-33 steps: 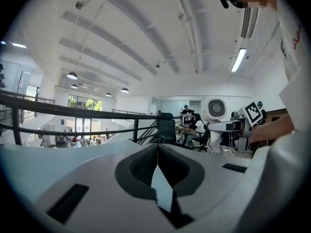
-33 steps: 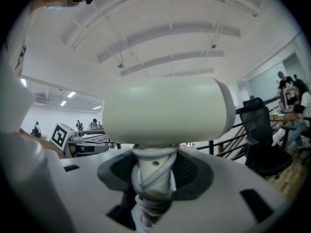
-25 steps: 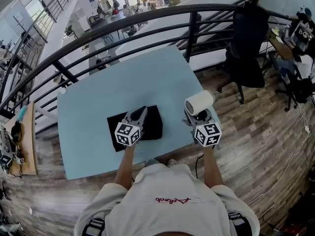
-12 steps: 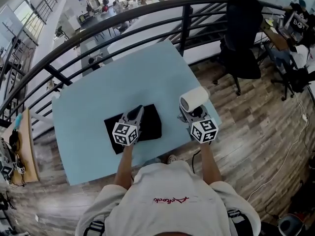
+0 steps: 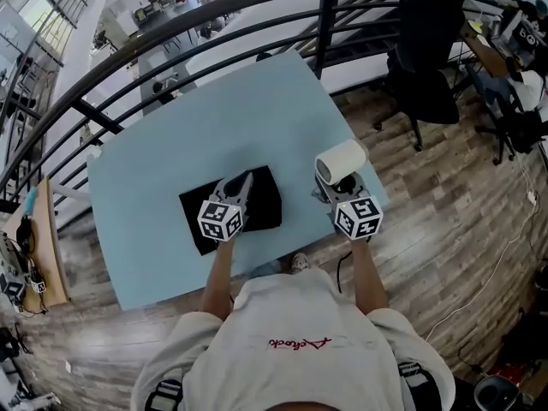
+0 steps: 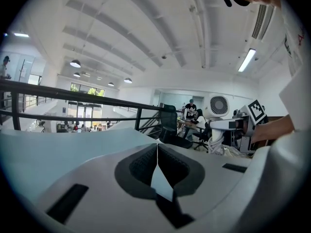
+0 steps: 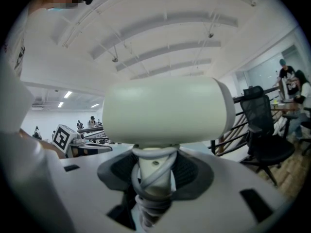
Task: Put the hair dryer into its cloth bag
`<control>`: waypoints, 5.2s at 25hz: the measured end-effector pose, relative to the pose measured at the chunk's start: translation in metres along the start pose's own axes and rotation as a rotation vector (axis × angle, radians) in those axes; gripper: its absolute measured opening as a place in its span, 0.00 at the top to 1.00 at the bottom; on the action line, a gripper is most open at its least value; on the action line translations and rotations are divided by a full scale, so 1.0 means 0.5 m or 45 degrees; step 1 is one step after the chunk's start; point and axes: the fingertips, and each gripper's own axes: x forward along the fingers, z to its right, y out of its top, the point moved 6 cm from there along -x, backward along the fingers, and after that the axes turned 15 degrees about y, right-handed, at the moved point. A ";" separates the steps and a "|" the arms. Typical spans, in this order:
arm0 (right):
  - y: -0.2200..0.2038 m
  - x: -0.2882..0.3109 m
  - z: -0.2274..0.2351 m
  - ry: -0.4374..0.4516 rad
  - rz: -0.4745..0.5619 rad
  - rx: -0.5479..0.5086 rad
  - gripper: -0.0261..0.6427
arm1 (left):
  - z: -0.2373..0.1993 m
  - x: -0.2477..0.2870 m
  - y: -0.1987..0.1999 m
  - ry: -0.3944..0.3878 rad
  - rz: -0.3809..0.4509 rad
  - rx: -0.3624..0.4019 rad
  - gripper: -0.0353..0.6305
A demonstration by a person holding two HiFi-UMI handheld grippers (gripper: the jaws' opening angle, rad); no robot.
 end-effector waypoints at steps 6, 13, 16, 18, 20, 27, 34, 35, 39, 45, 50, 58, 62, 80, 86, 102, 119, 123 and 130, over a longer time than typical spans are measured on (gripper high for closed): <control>-0.040 -0.005 0.004 0.010 -0.041 0.039 0.66 | 0.014 0.010 -0.045 0.001 -0.075 -0.004 0.94; -0.086 -0.015 -0.004 0.027 -0.083 0.080 0.66 | 0.035 0.011 -0.116 0.002 -0.189 0.015 0.94; -0.104 -0.027 -0.005 0.029 -0.099 0.100 0.66 | 0.046 0.009 -0.154 0.020 -0.253 0.016 0.94; -0.112 -0.031 -0.004 0.028 -0.108 0.107 0.66 | 0.051 0.013 -0.176 0.024 -0.293 0.023 0.94; -0.119 -0.033 -0.006 0.027 -0.115 0.113 0.66 | 0.056 0.016 -0.197 0.019 -0.331 0.039 0.94; -0.136 -0.043 -0.020 0.019 -0.131 0.126 0.66 | 0.075 0.019 -0.253 0.015 -0.446 0.142 0.93; -0.152 -0.061 -0.018 0.003 -0.133 0.136 0.66 | 0.108 0.037 -0.302 -0.005 -0.559 0.258 0.68; -0.153 -0.064 -0.018 0.000 -0.135 0.136 0.66 | 0.110 0.038 -0.311 0.006 -0.577 0.286 0.67; -0.155 -0.072 -0.011 -0.015 -0.138 0.140 0.66 | 0.113 0.045 -0.323 0.051 -0.626 0.332 0.66; -0.158 -0.079 -0.005 -0.029 -0.141 0.156 0.66 | 0.108 0.054 -0.334 0.084 -0.630 0.328 0.72; -0.162 -0.083 0.000 -0.023 -0.140 0.161 0.66 | 0.100 0.049 -0.334 0.113 -0.667 0.293 0.89; -0.168 -0.073 -0.003 0.010 -0.171 0.141 0.66 | 0.092 0.029 -0.303 0.169 -0.595 0.225 0.92; -0.173 -0.067 -0.007 0.024 -0.190 0.136 0.66 | 0.089 0.010 -0.276 0.214 -0.516 0.196 0.92; -0.184 0.001 -0.052 0.144 -0.296 0.079 0.66 | 0.072 -0.054 -0.205 0.242 -0.262 0.048 0.92; -0.188 0.037 -0.078 0.204 -0.356 0.038 0.66 | 0.054 -0.072 -0.190 0.245 -0.220 0.014 0.92; -0.230 0.132 -0.106 0.339 -0.908 -0.612 0.66 | 0.042 -0.080 -0.184 0.211 -0.203 -0.013 0.92; -0.322 0.192 -0.076 0.547 -1.330 -1.228 0.66 | 0.052 -0.082 -0.198 0.186 -0.214 -0.031 0.92; -0.345 0.200 -0.072 0.606 -1.400 -1.265 0.66 | 0.054 -0.078 -0.200 0.189 -0.214 -0.040 0.92; -0.378 0.209 -0.082 0.666 -1.471 -1.306 0.66 | 0.050 -0.079 -0.200 0.182 -0.218 -0.049 0.92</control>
